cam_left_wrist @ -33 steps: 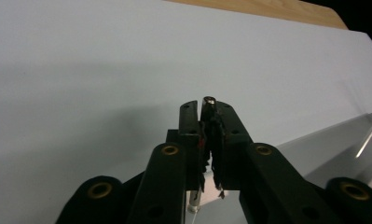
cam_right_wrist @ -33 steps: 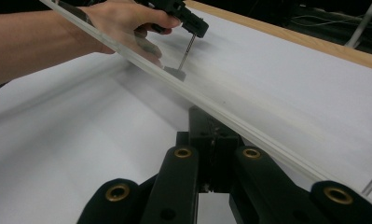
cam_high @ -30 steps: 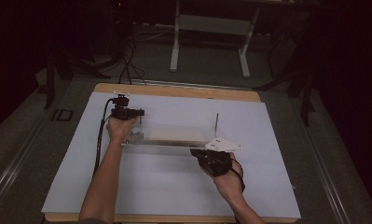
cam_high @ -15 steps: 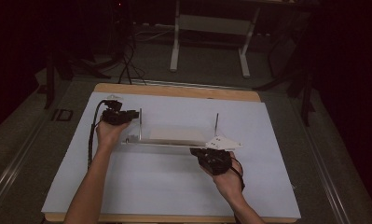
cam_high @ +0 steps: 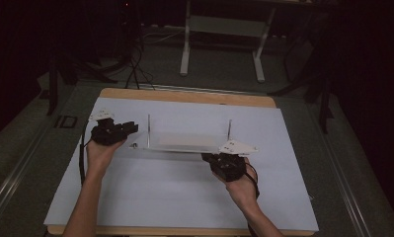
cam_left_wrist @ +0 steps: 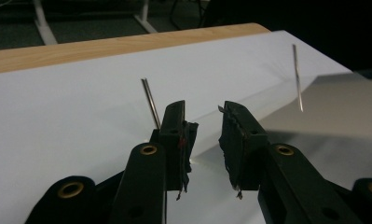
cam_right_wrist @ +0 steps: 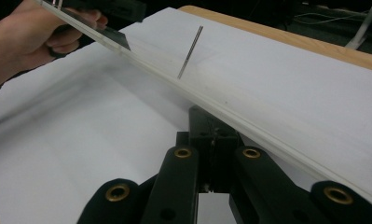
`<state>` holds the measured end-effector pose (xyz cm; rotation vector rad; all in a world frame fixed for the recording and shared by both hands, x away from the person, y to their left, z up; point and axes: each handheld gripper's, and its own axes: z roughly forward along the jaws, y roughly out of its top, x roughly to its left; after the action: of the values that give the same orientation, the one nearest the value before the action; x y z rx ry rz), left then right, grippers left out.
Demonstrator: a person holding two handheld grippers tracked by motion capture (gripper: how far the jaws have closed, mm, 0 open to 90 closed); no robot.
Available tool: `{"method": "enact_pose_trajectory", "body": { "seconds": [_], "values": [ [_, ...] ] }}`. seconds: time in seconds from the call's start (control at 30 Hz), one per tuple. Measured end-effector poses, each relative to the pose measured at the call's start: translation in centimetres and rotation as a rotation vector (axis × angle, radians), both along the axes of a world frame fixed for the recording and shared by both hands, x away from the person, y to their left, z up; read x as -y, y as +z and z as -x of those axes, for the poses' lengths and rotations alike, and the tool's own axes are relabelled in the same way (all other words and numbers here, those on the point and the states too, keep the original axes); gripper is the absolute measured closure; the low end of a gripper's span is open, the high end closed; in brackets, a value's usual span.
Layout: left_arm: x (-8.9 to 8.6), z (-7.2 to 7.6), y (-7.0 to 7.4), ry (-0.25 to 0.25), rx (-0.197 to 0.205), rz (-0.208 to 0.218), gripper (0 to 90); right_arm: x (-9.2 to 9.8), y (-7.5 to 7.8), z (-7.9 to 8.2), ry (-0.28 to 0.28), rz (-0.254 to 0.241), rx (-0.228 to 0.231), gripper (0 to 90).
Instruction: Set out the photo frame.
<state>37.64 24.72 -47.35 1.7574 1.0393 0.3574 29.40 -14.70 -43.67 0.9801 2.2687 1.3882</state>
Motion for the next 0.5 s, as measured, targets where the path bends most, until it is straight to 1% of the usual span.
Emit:
{"method": "enact_pose_trajectory", "body": {
  "seconds": [0.03,0.07,0.13,0.23,0.27,0.33,0.4,0.5],
  "values": [
    [0.0,0.0,0.0,0.0,0.0,0.0,70.4,0.0,0.0,0.0,0.0,0.0,0.0,90.0],
    [-0.2,0.5,0.1,-0.02,0.001,-0.005,70.4,0.0,0.1,-0.1,0.001,-0.003,0.001,90.0],
    [-0.6,0.7,0.0,-0.035,-0.011,0.019,70.4,0.0,0.3,-0.3,-0.002,-0.01,0.003,90.0],
    [-0.8,1.1,0.0,-0.045,-0.014,0.01,69.9,0.0,0.4,-0.5,-0.004,-0.014,0.002,90.0],
    [-0.9,1.4,-0.1,-0.058,-0.017,0.006,69.9,0.0,0.5,-0.5,-0.003,-0.015,0.003,90.0],
    [-1.0,1.7,-0.2,-0.059,-0.016,-0.003,69.8,0.1,0.6,-0.7,-0.004,-0.017,0.003,90.0],
    [-1.2,1.9,-0.3,-0.063,-0.019,0.008,69.1,0.1,0.8,-0.9,-0.006,-0.02,0.002,90.0],
    [-1.5,2.2,-0.5,-0.063,-0.015,0.007,67.0,0.0,1.0,-1.0,-0.005,-0.016,0.004,90.0]
  ]
}}
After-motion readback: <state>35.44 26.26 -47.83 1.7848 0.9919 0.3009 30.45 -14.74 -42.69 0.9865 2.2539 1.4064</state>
